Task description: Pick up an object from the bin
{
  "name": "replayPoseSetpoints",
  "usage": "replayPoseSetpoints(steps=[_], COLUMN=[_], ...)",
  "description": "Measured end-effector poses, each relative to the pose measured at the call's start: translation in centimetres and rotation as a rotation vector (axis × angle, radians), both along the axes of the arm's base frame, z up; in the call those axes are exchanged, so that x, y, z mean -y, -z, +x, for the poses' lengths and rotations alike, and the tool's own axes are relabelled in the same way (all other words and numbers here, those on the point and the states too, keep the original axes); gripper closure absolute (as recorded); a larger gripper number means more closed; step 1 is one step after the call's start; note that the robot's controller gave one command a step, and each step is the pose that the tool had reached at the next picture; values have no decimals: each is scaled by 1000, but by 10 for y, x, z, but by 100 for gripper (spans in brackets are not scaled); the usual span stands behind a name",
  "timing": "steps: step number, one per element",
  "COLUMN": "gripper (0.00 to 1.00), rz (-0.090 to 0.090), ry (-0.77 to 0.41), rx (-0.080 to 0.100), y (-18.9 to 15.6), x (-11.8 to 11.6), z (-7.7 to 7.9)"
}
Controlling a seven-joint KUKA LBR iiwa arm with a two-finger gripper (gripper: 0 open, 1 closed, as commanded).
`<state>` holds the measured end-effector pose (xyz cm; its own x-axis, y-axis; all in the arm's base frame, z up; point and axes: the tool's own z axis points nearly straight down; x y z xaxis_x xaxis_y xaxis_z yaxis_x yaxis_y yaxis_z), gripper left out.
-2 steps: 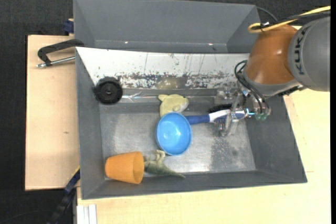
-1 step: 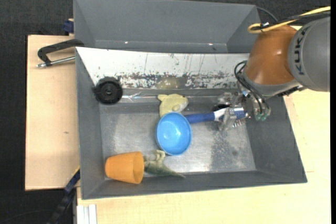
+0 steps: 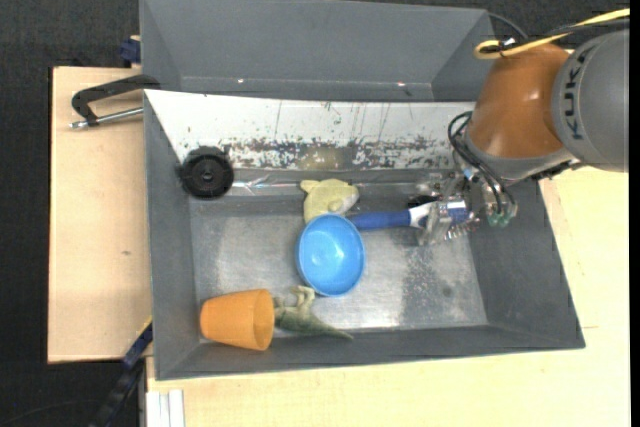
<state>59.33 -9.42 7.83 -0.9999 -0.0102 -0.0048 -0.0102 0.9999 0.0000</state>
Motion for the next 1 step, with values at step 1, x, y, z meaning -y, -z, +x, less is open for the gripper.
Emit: replayPoseSetpoints(steps=[1], gripper=[100], rz=[-1], ry=[0], rx=[5], y=[-34], x=[0], z=[2])
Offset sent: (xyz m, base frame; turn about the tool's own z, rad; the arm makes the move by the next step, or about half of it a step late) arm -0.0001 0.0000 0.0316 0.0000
